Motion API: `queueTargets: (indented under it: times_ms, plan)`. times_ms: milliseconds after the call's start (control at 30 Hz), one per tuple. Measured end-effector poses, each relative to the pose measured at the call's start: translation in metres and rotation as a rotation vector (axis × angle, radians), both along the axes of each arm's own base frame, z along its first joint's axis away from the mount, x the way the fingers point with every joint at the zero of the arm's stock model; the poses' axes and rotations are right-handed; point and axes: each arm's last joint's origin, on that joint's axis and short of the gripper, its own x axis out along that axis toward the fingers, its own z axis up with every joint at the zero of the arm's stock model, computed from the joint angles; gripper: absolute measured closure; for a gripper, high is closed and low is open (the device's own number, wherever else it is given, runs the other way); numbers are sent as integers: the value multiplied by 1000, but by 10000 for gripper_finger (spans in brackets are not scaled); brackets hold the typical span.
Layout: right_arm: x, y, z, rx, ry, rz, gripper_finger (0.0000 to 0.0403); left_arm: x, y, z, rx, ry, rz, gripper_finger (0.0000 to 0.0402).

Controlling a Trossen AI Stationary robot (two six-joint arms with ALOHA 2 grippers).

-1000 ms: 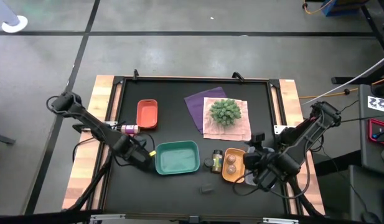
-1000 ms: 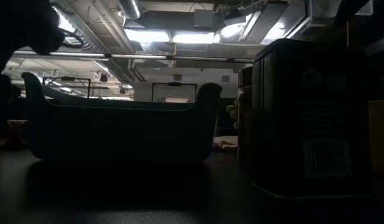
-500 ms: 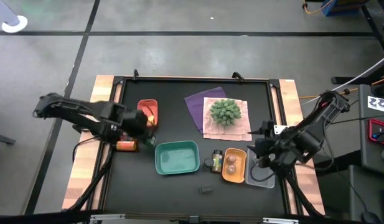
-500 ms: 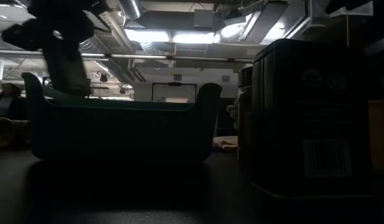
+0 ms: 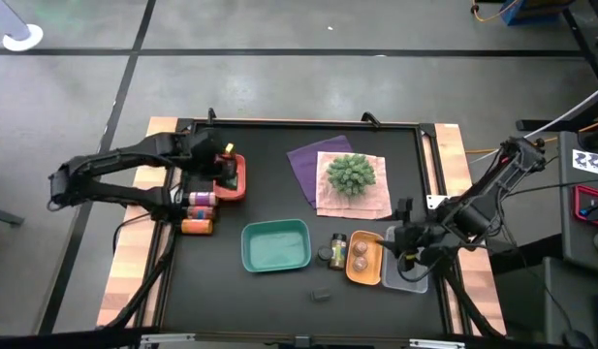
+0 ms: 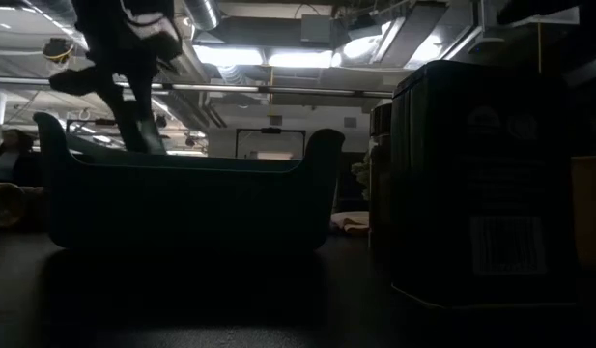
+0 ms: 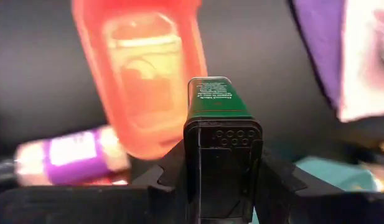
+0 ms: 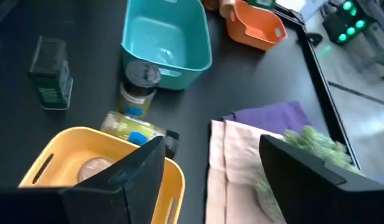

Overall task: Sort spices by type
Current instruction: Put the left green seasoning can into the orange bin

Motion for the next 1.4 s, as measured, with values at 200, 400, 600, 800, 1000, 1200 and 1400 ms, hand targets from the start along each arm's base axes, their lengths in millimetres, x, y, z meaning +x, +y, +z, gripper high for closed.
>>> queueTargets:
  times_ms: [200,400,600,800,1000,1200,1400]
  plan:
    - [5,6,-17,31,-48,40,143,-3,21,-10,38,128,52,288]
    - [9,11,-28,86,-113,83,143,4,38,-25,17,234,51,288]
    - [10,12,-32,106,-116,106,143,19,49,-47,-29,331,15,288]
    - [10,12,-32,104,-114,107,143,30,56,-63,-47,396,-68,279]
    - [10,12,-32,104,-112,108,143,33,57,-70,-71,422,-158,237]
    - [9,12,-33,105,-96,121,143,34,57,-70,-80,416,-185,212]
    - [9,12,-33,82,-92,134,143,33,56,-69,-68,415,-225,207]
